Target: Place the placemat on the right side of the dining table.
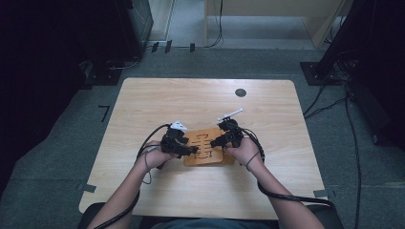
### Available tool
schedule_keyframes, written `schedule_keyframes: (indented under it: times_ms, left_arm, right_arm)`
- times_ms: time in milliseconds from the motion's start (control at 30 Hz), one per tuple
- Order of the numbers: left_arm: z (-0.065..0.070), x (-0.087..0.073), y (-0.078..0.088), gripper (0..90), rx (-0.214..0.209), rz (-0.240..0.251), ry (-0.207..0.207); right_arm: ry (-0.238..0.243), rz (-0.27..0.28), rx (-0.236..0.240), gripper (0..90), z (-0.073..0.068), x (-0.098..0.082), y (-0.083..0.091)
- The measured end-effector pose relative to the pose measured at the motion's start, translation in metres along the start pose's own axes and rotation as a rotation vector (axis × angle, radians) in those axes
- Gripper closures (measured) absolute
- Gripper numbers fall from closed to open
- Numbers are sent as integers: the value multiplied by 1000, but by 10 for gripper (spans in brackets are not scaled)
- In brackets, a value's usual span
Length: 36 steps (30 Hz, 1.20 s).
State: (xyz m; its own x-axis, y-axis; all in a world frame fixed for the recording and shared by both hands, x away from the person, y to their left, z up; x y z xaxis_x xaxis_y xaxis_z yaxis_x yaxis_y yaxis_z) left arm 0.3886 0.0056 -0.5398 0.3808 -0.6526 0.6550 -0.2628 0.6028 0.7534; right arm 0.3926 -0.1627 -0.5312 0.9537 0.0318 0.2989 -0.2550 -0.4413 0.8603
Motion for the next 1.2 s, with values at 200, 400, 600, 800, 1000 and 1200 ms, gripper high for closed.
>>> schedule_keyframes:
  times_ms: [200, 400, 600, 800, 1000, 1200]
  left_arm:
    - [0, 0, 0, 344, 2, 0, -4]
    - [0, 0, 0, 330, -22, 24, 10]
    - [0, 1, 0, 330, -27, 28, 4]
    - [-1, 1, 1, 326, -38, 32, 26]
    - [-2, 2, 3, 325, -71, 40, 53]
    - [-2, 3, 4, 325, -121, 59, 75]
  right_arm:
    - [-19, -8, 6, 477, -3, 0, 3]
    - [-29, -16, 14, 482, -5, 1, 9]
    - [-38, -13, 28, 483, -10, 1, 17]
    - [-36, -6, 38, 484, -16, 2, 24]
    - [-36, -11, 48, 486, -22, 3, 31]
    - [0, -10, 24, 487, -32, 8, 40]
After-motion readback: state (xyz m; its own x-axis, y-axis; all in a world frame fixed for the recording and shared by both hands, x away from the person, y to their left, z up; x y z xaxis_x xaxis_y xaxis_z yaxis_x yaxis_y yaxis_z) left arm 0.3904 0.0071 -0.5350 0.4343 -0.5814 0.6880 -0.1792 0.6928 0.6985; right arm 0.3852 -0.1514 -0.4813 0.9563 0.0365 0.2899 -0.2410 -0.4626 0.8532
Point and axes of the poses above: each handheld gripper's, and its own axes: y roughly backward along the jaws, x roughly out of its top, z roughly to its right, the point moved 6 cm from there along -y, roughly forward along the jaws, and after that the axes turned 15 degrees about -y, right-handed, at the moved point
